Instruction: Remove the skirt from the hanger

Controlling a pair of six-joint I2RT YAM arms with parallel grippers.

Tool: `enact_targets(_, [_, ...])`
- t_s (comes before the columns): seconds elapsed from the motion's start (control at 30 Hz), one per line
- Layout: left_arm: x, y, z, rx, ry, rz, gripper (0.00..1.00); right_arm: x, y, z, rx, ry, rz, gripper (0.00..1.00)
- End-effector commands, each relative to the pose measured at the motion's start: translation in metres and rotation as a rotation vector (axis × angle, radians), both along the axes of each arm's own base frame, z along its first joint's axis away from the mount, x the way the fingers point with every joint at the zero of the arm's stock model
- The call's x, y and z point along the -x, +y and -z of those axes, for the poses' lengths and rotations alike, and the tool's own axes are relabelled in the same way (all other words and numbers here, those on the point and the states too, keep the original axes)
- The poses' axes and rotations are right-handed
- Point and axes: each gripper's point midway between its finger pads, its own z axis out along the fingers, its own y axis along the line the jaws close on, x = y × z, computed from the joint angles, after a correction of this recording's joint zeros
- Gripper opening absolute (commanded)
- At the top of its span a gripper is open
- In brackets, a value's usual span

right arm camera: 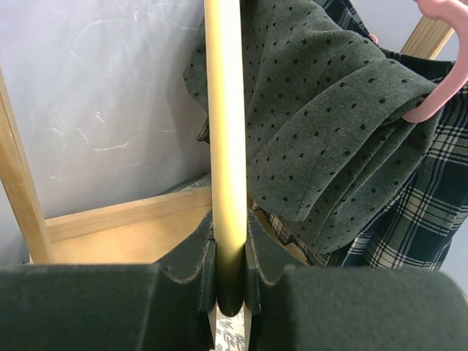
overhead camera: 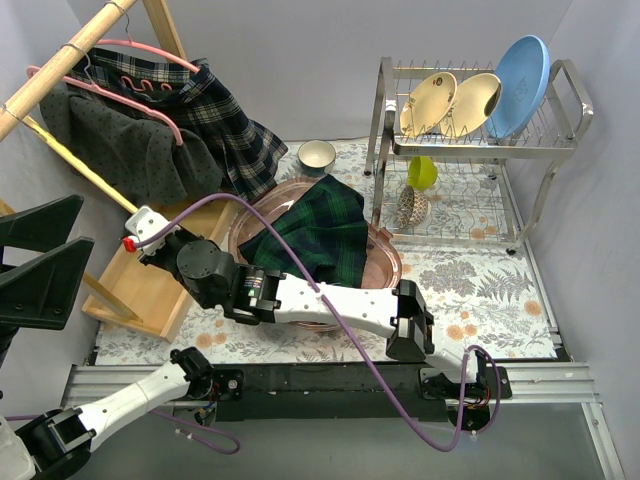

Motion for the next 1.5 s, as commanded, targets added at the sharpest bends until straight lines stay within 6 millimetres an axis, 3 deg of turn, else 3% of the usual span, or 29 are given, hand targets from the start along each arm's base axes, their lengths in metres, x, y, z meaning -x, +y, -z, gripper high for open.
enact_targets(0.0, [-0.011, -0.007, 0.001, -0.017, 0.02, -0.018, 0.98, -0.001, -0.006, -0.032, -0.099, -0.021, 0.02, 0.01])
enact_targets(0.3, [-0.013, -0.01, 0.002, -0.025, 0.027, -0.012, 0.98, 0.001, 0.003, -0.046, -0.149, -0.073, -0.008, 0.01])
enact_targets(0.57, [-0.013, -0.008, 0.006, -0.031, 0.028, -0.023, 0.98, -0.008, 0.004, -0.046, -0.175, -0.077, -0.003, 0.01])
enact_targets(0.87, [-0.019, -0.01, 0.011, -0.045, 0.047, -0.039, 0.98, -0.001, 0.007, -0.046, -0.182, -0.062, -0.039, 0.02])
enact_targets(0.97, [-0.02, -0.01, 0.011, -0.044, 0.05, -0.04, 0.98, 0.003, 0.004, -0.049, -0.179, -0.067, -0.041, 0.25])
enact_targets(1.0, [-0.02, -0.01, 0.011, -0.045, 0.051, -0.042, 0.98, 0.006, 0.005, -0.045, -0.168, -0.066, -0.042, 0.37])
enact_targets(1.23, [-0.04, -0.015, 0.023, -0.083, 0.099, -0.105, 0.98, 0.027, -0.026, -0.049, -0.127, -0.046, -0.027, 0.63])
enact_targets(1.4, [-0.066, -0.022, 0.04, -0.132, 0.145, -0.185, 0.98, 0.072, -0.056, -0.05, -0.161, -0.002, -0.195, 0.85])
enact_targets(1.43, [-0.08, -0.026, 0.049, -0.151, 0.178, -0.224, 0.98, 0.083, -0.071, -0.069, -0.207, 0.024, -0.244, 0.87])
enact_targets(1.47, [-0.086, -0.026, 0.053, -0.161, 0.192, -0.249, 0.98, 0.092, -0.072, -0.049, -0.167, 0.05, -0.277, 0.87])
